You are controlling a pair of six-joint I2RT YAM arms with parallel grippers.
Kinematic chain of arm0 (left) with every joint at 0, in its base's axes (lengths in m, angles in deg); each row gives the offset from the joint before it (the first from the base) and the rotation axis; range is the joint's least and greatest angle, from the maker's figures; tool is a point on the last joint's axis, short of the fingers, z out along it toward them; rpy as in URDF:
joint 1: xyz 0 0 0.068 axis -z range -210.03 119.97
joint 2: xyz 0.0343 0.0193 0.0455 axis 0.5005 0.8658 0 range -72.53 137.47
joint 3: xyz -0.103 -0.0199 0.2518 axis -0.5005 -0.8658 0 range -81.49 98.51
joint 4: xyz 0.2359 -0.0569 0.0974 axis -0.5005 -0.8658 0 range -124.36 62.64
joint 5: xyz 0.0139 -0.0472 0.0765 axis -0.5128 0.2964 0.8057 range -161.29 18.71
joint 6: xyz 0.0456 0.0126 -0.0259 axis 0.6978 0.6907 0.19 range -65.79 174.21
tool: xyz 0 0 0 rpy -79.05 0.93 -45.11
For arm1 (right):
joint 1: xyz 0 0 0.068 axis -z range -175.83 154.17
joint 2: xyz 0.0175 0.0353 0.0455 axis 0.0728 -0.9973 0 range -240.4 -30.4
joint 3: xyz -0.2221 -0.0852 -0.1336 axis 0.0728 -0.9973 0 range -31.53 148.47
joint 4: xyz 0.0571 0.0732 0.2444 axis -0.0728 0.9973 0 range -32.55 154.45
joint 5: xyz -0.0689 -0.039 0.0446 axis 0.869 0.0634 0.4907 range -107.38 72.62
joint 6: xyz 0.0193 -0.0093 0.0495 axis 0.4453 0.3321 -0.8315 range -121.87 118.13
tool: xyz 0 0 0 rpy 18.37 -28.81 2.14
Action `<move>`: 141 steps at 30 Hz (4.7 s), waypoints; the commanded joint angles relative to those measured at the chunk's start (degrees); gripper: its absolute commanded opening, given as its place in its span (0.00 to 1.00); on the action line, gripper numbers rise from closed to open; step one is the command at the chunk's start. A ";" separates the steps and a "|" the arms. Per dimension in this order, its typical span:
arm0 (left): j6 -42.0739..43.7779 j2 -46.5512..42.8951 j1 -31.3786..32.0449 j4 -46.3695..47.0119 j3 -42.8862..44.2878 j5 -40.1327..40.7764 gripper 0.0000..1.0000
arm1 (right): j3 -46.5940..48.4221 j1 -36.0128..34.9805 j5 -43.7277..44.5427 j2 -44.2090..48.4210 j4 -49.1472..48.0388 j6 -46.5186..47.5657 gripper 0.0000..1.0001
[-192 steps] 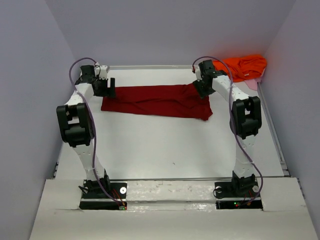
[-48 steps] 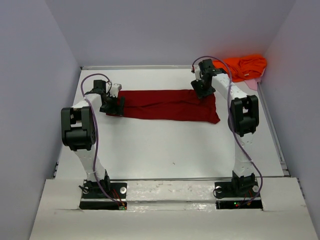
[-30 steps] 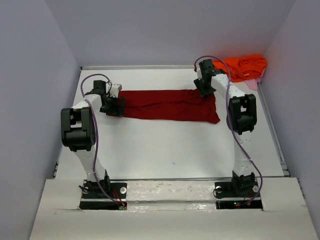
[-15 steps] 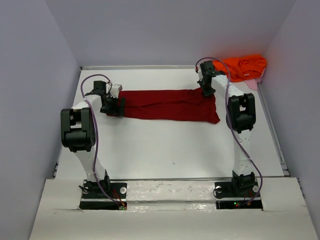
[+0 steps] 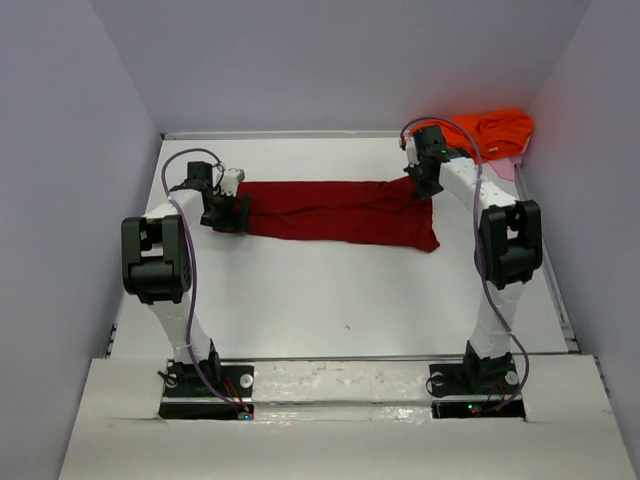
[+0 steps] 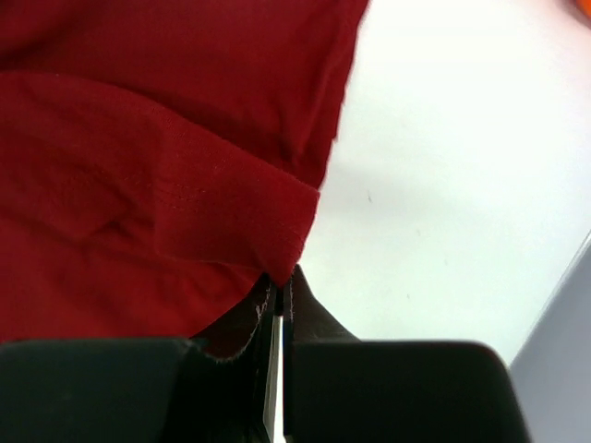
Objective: Fold and stack the t-shirts
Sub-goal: Fold the one-third-folded T-shirt at the center of the board.
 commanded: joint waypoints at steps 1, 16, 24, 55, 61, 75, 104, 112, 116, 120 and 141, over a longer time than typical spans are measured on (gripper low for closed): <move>-0.01 -1.82 0.29 -1.21 -0.45 -0.38 0.89 | -5.11 0.32 -1.37 10.82 -1.62 1.50 0.00; -0.36 -0.33 0.29 -0.59 0.16 0.85 0.89 | -21.81 0.32 -18.32 36.92 18.03 10.02 0.00; -0.36 0.12 0.29 0.02 0.16 1.37 0.89 | -24.01 0.32 -35.54 47.65 33.34 19.78 0.00; -0.53 -2.08 0.37 0.46 -0.19 2.69 0.89 | -26.22 0.32 -24.14 33.43 11.47 5.73 0.00; -0.44 -2.35 0.29 0.55 -0.19 3.13 0.89 | -22.45 0.85 -19.30 28.94 8.40 4.76 0.00; -0.36 -1.38 0.29 0.64 0.25 3.75 0.89 | -13.55 4.97 -16.84 29.12 10.95 6.25 0.00; -2.03 -15.18 -1.30 6.09 -0.64 6.65 0.89 | -5.30 4.98 -26.05 11.90 9.45 -2.27 0.57; -2.55 -8.94 -1.30 6.35 -0.01 4.10 0.89 | -4.68 4.45 -34.41 3.72 9.10 -2.54 0.56; -2.64 -7.53 -1.30 7.58 -1.33 3.31 0.89 | -4.94 4.45 -35.47 1.96 9.19 -1.05 0.55; -3.26 -6.30 -1.30 8.63 -1.86 4.71 0.89 | -6.61 4.45 -34.94 1.34 8.49 0.18 0.54; -6.95 -3.22 -1.21 18.13 -6.87 9.55 0.88 | -9.34 4.45 -35.56 3.80 7.60 1.42 0.50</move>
